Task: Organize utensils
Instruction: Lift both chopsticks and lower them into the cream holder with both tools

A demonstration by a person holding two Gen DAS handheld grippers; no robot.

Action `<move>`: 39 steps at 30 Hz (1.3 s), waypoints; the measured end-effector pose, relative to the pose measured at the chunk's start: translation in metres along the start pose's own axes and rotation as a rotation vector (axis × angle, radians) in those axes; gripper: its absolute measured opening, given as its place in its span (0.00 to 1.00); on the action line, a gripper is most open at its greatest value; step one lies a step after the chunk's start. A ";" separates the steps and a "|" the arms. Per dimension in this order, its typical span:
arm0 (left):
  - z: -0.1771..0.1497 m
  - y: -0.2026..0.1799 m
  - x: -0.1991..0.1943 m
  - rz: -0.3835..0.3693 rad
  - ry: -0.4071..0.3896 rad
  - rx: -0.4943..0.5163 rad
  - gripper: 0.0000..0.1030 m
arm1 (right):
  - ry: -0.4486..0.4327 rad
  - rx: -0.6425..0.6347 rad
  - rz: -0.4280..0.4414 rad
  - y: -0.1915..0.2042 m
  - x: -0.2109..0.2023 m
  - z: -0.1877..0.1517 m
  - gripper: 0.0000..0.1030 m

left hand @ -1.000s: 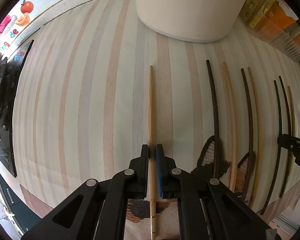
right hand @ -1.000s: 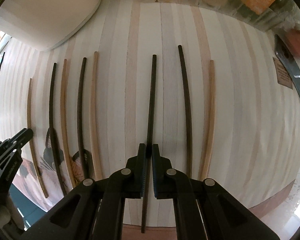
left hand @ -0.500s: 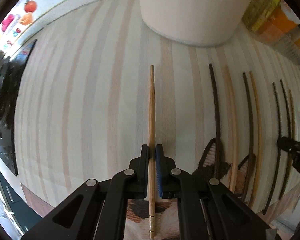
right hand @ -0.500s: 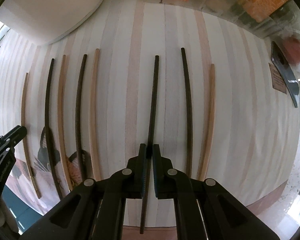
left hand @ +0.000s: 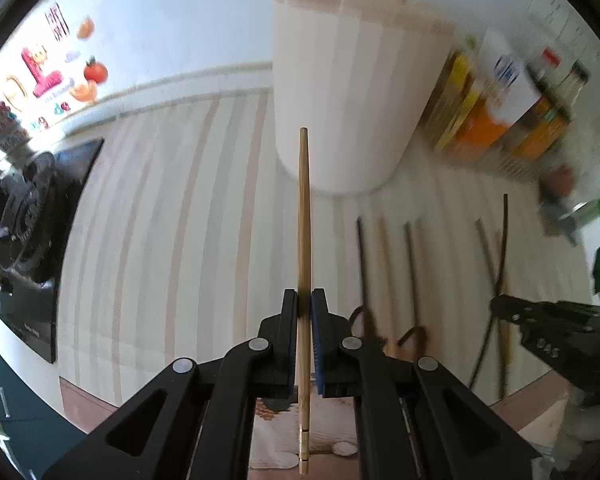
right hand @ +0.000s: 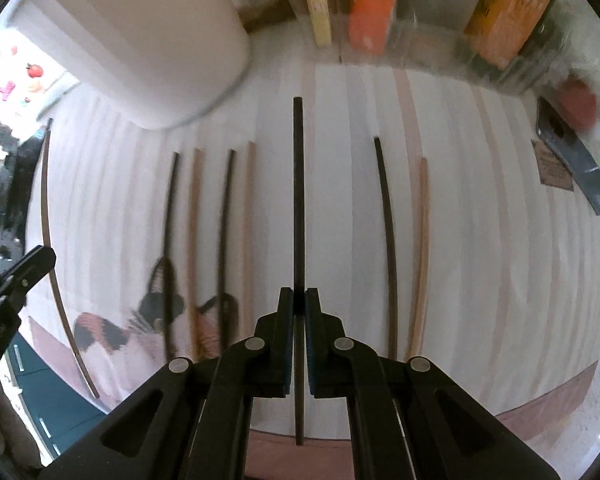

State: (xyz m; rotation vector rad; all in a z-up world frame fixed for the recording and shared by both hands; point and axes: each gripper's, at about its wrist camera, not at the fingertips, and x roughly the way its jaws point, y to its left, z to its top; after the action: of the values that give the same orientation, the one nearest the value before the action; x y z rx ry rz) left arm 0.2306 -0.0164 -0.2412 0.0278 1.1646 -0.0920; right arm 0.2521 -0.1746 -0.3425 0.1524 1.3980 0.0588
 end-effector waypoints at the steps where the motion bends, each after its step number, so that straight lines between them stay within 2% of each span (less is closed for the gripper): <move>1: 0.002 0.000 -0.010 -0.010 -0.023 -0.001 0.04 | -0.010 -0.003 0.006 0.001 -0.005 -0.001 0.05; 5: 0.015 -0.003 -0.051 -0.051 -0.112 -0.008 0.04 | -0.083 -0.001 0.046 0.004 -0.037 -0.002 0.05; 10: 0.048 -0.004 -0.109 -0.146 -0.244 -0.030 0.04 | -0.224 -0.009 0.110 0.007 -0.104 0.015 0.05; 15: 0.097 -0.007 -0.155 -0.220 -0.376 -0.050 0.04 | -0.385 -0.023 0.191 0.014 -0.187 0.056 0.05; 20: 0.157 -0.006 -0.182 -0.191 -0.524 -0.074 0.04 | -0.530 -0.066 0.217 0.035 -0.257 0.110 0.05; 24: 0.198 -0.001 -0.175 -0.180 -0.590 -0.119 0.04 | -0.597 -0.108 0.190 0.051 -0.289 0.152 0.05; 29: 0.232 0.008 -0.145 -0.171 -0.629 -0.175 0.04 | -0.595 -0.123 0.171 0.065 -0.289 0.184 0.05; 33: 0.246 0.012 -0.114 -0.170 -0.624 -0.205 0.04 | -0.568 -0.125 0.172 0.070 -0.273 0.205 0.05; 39: 0.251 0.011 -0.074 -0.197 -0.555 -0.211 0.04 | -0.523 -0.114 0.175 0.070 -0.254 0.225 0.05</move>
State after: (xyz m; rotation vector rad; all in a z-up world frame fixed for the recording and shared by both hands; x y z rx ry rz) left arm 0.4327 -0.0191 -0.0737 -0.2840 0.6145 -0.1400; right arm 0.4332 -0.1551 -0.0473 0.1792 0.8551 0.2273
